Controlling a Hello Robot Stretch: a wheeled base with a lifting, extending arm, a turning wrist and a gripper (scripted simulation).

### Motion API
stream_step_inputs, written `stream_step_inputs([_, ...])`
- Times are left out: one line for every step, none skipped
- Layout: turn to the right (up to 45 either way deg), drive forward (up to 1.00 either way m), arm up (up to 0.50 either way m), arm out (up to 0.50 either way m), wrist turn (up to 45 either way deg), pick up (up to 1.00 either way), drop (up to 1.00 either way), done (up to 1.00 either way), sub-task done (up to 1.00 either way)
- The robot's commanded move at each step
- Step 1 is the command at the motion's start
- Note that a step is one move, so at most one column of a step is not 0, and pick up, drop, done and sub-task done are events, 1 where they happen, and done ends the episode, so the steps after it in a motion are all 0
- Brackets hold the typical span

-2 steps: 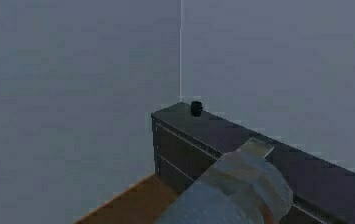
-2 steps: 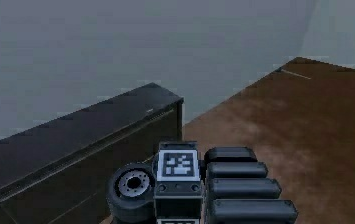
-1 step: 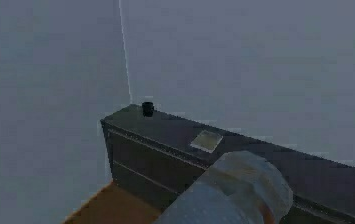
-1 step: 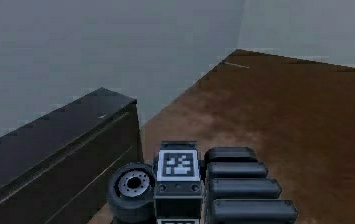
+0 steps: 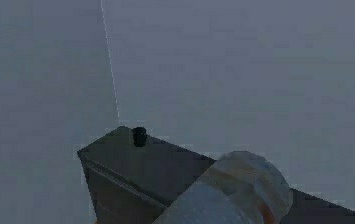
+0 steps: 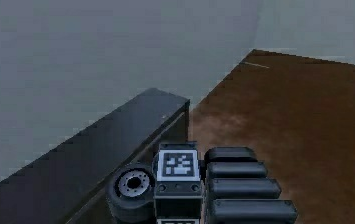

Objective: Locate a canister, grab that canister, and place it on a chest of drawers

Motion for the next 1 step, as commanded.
stream_step_inputs([-12.0, 0.00, 0.00, 0.00, 0.0, 0.00, 0.00, 0.00, 0.00])
